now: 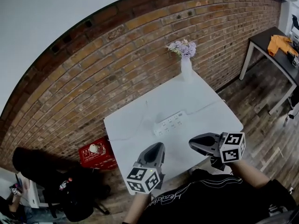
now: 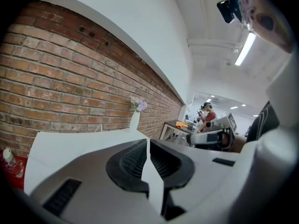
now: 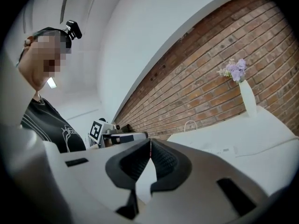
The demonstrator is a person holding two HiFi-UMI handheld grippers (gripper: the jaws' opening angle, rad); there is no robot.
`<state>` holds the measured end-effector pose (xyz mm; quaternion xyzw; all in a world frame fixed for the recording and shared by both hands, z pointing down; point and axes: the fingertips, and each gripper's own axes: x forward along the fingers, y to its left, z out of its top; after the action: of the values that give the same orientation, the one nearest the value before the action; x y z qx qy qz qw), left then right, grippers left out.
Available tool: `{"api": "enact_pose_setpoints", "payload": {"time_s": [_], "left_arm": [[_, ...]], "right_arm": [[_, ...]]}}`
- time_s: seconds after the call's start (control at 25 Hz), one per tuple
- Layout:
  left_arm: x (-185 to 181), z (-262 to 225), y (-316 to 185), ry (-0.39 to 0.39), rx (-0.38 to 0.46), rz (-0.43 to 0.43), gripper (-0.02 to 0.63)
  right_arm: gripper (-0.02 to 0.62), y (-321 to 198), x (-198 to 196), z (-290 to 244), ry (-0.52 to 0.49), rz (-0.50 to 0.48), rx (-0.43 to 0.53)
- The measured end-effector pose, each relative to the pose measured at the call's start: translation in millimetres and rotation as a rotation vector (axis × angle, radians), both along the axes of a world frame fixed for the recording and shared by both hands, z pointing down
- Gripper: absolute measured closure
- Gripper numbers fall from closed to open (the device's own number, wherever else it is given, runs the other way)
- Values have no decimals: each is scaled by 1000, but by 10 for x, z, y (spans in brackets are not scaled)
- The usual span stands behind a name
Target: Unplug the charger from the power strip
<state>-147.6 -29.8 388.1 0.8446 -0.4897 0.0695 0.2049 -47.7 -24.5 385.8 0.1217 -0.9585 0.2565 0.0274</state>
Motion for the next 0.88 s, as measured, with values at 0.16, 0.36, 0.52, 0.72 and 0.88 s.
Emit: {"api": "enact_pose_setpoints", "payload": {"time_s": [0.16,0.36,0.52,0.72,0.88], "left_arm": [[-86,47,-313,-7,-25,-106,601],[-153,220,-605,-39,-65,-234,600],[-241,352,-700,-24,-95,-341,600],[-374,526,-733,-41,-119,-428,591],[-450,682,-768,-32,-152,-444,546]], "right_arm": [[598,-451,-5,55,-4,-69,-5],[598,-898,42,252,25,-161,-8],[597,-1180,86,408,56,-216,14],[597,-1456,53,604,108,-245,54],[597,-1600,-61,795,159,-255,81]]}}
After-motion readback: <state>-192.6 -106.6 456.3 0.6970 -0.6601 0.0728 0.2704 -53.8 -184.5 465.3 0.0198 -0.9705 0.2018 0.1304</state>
